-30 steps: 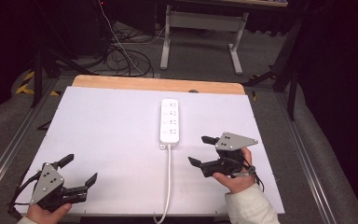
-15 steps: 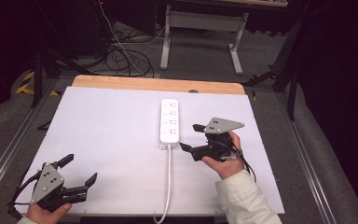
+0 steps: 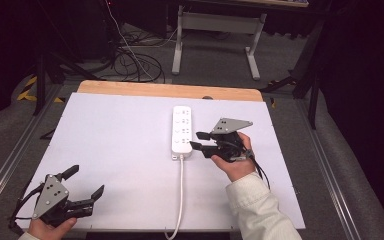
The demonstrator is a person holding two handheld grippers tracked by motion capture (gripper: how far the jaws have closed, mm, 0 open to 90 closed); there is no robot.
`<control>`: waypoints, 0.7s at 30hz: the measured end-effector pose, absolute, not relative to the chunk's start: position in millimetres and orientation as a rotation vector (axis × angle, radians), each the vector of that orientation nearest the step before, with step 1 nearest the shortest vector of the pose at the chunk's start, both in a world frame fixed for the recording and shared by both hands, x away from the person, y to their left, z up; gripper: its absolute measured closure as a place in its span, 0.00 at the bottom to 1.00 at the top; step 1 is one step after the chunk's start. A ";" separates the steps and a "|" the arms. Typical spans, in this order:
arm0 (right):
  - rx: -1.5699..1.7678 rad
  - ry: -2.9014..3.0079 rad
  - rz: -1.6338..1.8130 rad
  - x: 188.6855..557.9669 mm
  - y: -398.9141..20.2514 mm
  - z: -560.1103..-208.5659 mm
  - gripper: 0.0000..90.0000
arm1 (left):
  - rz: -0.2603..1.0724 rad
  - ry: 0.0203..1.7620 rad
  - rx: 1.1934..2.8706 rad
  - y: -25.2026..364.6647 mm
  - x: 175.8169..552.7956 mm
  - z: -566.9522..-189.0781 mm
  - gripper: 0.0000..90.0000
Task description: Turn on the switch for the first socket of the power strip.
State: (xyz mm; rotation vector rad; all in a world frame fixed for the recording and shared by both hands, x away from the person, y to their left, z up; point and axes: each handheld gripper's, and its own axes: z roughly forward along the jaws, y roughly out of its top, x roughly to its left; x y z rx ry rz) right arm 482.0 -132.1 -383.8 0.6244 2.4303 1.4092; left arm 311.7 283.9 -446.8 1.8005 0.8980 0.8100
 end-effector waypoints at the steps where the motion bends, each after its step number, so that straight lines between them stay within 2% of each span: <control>1: 0.623 2.434 1.430 483.7 -131.2 -384.7 0.79 | 0.810 0.898 1.801 283.8 311.8 -446.8 0.10; 5: 0.665 2.452 1.480 491.8 -125.0 -387.4 0.97 | 0.809 0.898 1.801 284.2 311.9 -446.8 0.10; 8: 0.694 2.448 1.478 495.9 -119.2 -391.0 1.00 | 0.811 0.898 1.801 284.2 311.8 -446.8 0.10; 21: 0.699 2.412 1.431 517.3 -99.0 -413.1 1.00 | 0.808 0.900 1.799 283.9 312.2 -447.3 0.10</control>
